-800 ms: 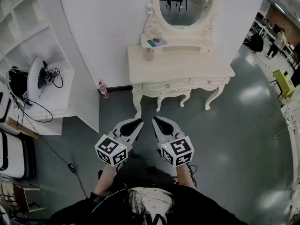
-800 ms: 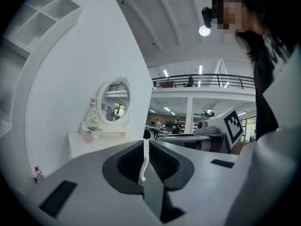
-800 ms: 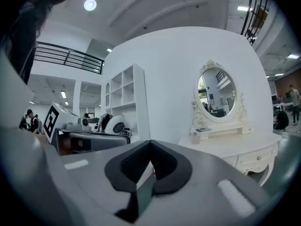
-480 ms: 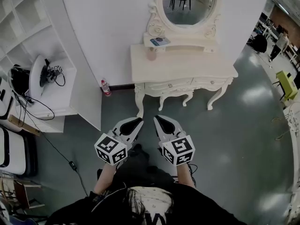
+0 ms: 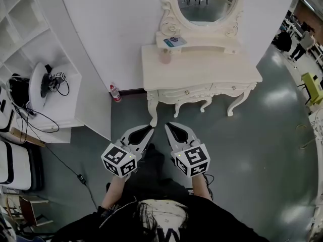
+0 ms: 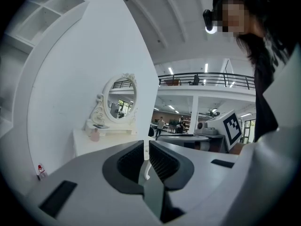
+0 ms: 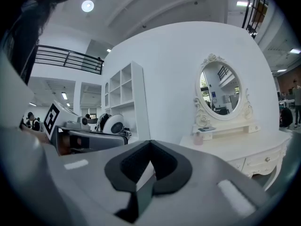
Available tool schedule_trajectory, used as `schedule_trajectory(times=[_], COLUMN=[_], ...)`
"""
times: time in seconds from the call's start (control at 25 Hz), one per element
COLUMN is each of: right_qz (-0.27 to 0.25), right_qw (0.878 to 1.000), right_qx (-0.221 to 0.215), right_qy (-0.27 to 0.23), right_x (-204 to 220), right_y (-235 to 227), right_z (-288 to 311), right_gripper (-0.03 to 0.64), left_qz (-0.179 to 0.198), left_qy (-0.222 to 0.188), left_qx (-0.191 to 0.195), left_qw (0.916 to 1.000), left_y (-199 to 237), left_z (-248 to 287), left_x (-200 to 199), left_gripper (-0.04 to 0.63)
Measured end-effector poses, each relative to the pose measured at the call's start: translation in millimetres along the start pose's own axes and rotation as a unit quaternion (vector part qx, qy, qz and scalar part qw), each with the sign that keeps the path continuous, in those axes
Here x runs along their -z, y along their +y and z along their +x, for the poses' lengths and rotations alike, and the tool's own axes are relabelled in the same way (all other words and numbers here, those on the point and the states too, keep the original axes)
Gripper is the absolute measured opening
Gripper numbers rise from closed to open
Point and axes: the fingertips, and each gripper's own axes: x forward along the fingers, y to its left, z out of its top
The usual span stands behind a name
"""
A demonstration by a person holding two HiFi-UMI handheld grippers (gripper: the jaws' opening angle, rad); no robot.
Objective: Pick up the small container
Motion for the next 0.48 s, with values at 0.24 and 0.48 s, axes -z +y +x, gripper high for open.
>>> schedule_trajectory(times=[0.24,0.48], right_qz=[0.008,0.024], right_qw=[1.000,0.999], right_qx=[0.014,0.028], right_qy=[0.013,0.022], right_x=[-0.6,-12.8], right_y=[-43.8,-88.9], right_z=[44.4,103.0], right_gripper=[0.011,0.011], left_qz=[-0.010,-0.008], left_qy=[0.004,0.012], left_qx=[0.012,0.028], left_qw=[0.9999,0.9995], left_y=[48.4,104.5], left_z=[45.1,91.8], left_x=[-8.8,-32.8], left_gripper=[0.012,0.012])
